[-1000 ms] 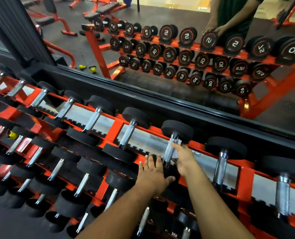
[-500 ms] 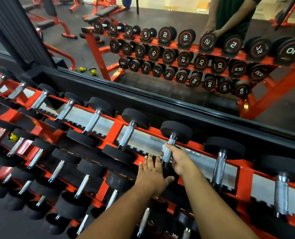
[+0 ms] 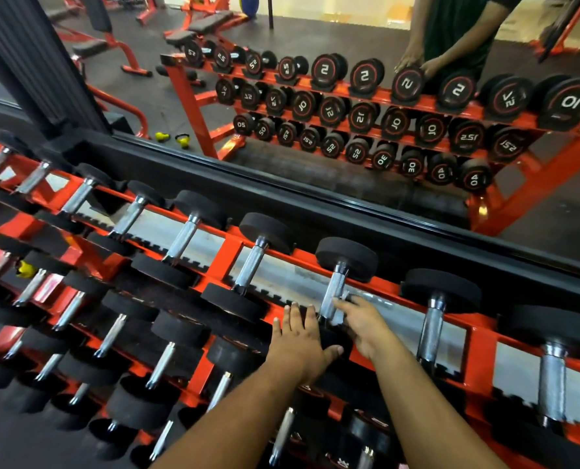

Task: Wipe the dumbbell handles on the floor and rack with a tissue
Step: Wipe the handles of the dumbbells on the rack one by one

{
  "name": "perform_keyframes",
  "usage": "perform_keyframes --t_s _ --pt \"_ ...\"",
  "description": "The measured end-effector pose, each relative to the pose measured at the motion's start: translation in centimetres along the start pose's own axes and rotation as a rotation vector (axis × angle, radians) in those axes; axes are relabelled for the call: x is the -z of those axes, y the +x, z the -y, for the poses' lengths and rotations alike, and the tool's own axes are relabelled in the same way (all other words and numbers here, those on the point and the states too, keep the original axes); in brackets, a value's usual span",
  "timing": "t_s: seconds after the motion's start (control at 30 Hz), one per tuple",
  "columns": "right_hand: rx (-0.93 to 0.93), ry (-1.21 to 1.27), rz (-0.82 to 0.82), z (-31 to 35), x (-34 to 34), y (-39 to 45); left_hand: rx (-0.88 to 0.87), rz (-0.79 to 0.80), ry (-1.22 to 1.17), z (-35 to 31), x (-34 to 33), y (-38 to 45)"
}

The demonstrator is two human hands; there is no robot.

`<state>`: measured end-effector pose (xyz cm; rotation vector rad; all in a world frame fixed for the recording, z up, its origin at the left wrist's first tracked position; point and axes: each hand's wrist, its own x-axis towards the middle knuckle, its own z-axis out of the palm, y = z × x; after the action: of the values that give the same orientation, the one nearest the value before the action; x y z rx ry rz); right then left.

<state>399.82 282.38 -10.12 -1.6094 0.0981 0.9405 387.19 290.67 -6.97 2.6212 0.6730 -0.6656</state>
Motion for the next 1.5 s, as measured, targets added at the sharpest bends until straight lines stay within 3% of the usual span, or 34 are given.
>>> perform_keyframes --t_s 0.13,0.37,0.53,0.77,0.97,1.13,1.23,1.33,1.4,1.5 --pt "0.197 -0.148 -0.107 1.0 -1.1 0.3 -0.001 -0.001 -0.007 0.0 0.0 -0.1" --pt "0.305 -0.386 -0.163 -0.6 -0.7 0.4 -0.002 0.009 -0.022 0.0 0.3 -0.2" --pt "0.250 0.028 -0.168 2.0 -1.2 0.4 0.002 0.004 -0.015 -0.1 0.2 -0.3" --pt "0.156 -0.257 0.030 -0.6 0.0 -1.4 0.003 -0.002 -0.019 0.0 0.2 0.0" --pt "0.171 -0.101 -0.068 1.8 -1.5 -0.5 0.012 -0.020 -0.034 0.0 -0.1 0.0" --pt "0.057 -0.219 0.148 -1.2 0.5 -2.1 0.009 -0.015 -0.035 -0.1 -0.2 0.2" --pt "0.076 -0.151 0.048 0.2 -0.3 -0.6 0.012 -0.018 -0.030 -0.1 -0.2 0.1" --pt "0.049 0.093 -0.067 2.1 -1.5 0.3 0.016 -0.023 -0.029 -0.1 -0.1 0.1" --pt "-0.018 0.206 -0.014 1.9 -1.4 0.0 0.011 -0.025 -0.034 -0.1 -0.2 0.1" --pt "-0.060 0.095 0.121 0.9 -0.6 -0.8 0.011 -0.033 -0.039 -0.1 -0.2 0.0"
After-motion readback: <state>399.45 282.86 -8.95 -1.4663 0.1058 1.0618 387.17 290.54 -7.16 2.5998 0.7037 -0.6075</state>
